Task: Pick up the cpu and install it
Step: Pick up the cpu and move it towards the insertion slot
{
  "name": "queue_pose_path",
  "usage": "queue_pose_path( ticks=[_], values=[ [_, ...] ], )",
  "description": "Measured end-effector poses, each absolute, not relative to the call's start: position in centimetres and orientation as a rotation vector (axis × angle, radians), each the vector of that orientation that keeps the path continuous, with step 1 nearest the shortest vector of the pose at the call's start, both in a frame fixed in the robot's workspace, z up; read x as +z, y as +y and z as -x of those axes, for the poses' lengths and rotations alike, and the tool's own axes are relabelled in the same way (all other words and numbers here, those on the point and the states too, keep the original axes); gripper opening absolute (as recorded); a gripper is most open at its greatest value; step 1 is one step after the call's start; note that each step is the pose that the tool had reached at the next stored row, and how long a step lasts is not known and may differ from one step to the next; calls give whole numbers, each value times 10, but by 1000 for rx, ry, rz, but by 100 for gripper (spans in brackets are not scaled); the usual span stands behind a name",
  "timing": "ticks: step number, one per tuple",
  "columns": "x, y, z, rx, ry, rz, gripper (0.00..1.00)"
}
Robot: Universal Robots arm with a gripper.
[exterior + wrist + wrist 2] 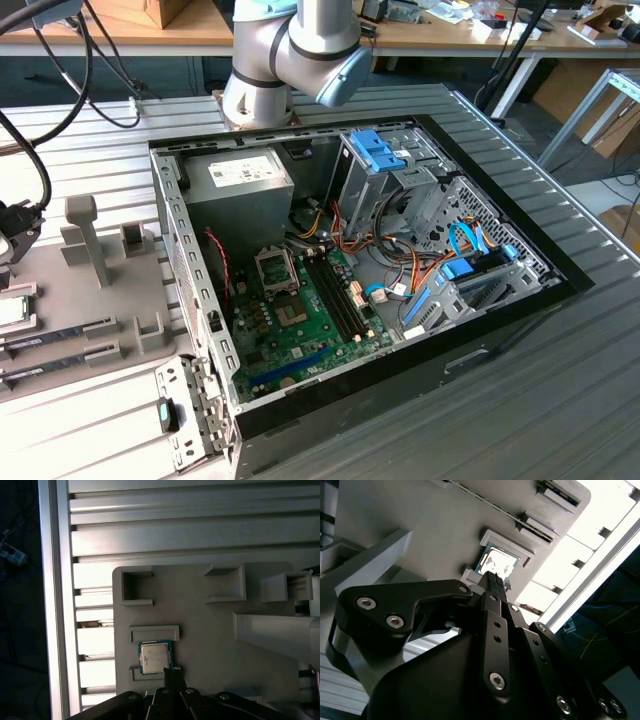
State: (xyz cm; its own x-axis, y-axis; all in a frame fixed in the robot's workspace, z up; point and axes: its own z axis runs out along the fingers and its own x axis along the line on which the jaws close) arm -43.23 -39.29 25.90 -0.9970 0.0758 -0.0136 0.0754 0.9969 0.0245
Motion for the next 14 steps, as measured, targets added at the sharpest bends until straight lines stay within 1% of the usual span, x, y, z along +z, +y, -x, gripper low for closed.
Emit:
queue_pose_path(
  ticks=[12, 14],
  values=[
    [259, -393, 432, 35, 3178, -121, 11],
    [259, -393, 432, 35, 3178, -121, 24]
  ],
)
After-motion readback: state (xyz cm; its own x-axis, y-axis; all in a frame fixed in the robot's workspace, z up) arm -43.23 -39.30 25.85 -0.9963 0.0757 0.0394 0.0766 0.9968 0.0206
